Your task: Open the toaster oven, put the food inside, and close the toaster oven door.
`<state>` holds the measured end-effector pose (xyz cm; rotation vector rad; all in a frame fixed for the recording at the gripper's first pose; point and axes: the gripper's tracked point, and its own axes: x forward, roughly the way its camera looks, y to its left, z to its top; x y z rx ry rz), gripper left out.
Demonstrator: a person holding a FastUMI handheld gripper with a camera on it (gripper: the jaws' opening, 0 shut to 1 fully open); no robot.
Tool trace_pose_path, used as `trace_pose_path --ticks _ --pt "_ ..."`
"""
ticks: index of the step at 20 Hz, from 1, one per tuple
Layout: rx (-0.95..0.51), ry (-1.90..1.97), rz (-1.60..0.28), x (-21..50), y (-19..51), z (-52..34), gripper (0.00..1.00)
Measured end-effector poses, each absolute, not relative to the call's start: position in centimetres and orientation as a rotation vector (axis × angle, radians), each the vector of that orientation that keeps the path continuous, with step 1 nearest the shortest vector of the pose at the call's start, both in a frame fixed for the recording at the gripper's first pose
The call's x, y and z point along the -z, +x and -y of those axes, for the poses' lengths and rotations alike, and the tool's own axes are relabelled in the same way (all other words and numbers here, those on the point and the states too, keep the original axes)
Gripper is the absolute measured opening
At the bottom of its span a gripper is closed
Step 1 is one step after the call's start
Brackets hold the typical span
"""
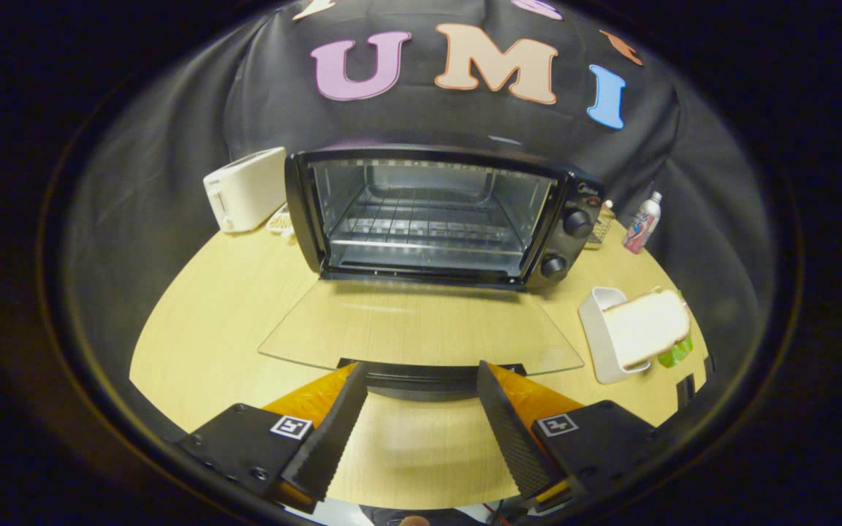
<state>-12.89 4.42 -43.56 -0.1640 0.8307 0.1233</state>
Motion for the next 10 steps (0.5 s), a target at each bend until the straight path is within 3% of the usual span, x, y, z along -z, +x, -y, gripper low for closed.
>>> trace_pose_path --ticks 10 --pt "-0.120 -0.076 -0.899 46.2 -14.0 -4.9 0.95"
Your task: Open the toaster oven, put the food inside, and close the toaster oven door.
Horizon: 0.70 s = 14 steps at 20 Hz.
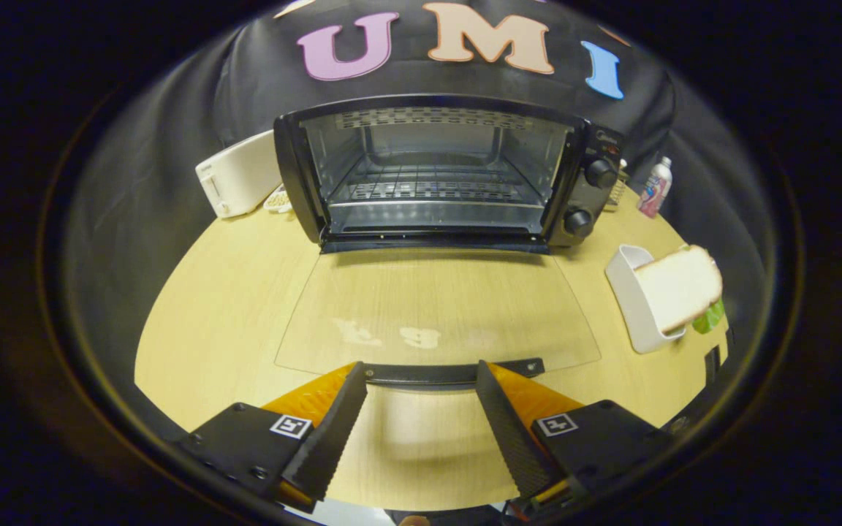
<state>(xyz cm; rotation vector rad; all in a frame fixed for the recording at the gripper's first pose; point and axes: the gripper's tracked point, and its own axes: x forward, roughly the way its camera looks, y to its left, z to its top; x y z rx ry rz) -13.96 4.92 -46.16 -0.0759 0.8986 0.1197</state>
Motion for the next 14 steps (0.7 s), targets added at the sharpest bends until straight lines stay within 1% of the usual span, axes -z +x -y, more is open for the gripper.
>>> trace_pose_path --ticks 2,5,10,14 --pt "-0.126 -0.055 -0.859 44.8 -13.9 -4.4 0.95" --pt "-0.065 -0.009 -0.757 41.4 -12.7 -1.7 0.95" --pt "0.133 0.104 -0.620 35.9 -9.6 6.7 0.95" --pt "0.309 0.134 -0.589 34.7 -8.5 14.8 0.95"
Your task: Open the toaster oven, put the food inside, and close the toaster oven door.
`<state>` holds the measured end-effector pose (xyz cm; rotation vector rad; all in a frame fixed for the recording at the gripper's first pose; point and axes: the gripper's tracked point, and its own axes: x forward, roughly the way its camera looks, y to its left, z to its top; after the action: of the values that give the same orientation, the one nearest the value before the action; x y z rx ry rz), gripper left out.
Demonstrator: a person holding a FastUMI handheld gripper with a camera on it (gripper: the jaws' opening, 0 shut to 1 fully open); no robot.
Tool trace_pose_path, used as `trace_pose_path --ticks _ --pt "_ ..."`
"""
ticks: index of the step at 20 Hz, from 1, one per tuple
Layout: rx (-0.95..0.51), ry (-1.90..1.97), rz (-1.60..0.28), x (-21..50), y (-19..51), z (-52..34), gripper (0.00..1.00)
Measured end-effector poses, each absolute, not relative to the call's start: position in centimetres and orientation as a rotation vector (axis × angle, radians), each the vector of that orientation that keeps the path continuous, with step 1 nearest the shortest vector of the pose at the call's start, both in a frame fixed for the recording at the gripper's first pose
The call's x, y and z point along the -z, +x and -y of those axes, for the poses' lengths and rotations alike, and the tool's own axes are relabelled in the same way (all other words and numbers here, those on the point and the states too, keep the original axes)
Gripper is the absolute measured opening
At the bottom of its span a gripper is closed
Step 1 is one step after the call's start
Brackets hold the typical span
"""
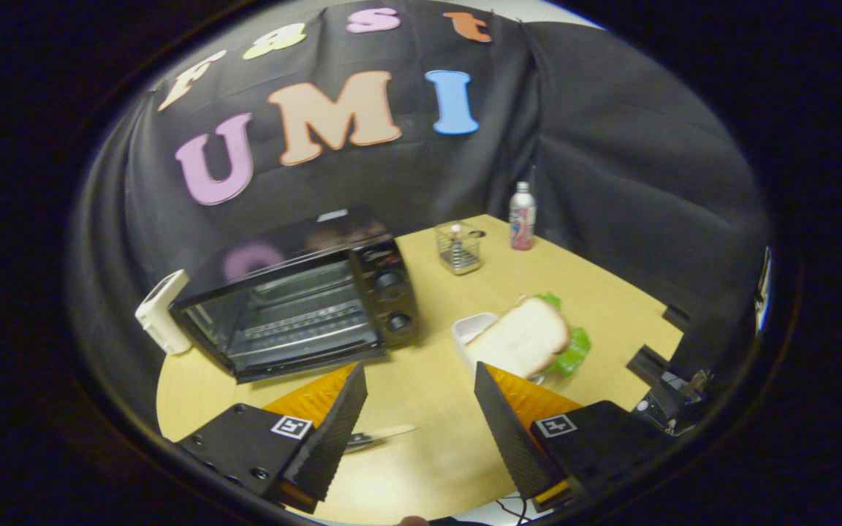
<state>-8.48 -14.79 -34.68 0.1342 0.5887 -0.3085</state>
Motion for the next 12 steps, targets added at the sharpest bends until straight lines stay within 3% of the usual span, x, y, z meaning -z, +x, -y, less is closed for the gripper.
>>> trace_pose_path --ticks 6,12 --pt "0.461 0.180 -0.565 34.4 -7.6 25.2 0.95" --pt "0.396 0.400 -0.586 38.3 -5.0 27.2 0.95"
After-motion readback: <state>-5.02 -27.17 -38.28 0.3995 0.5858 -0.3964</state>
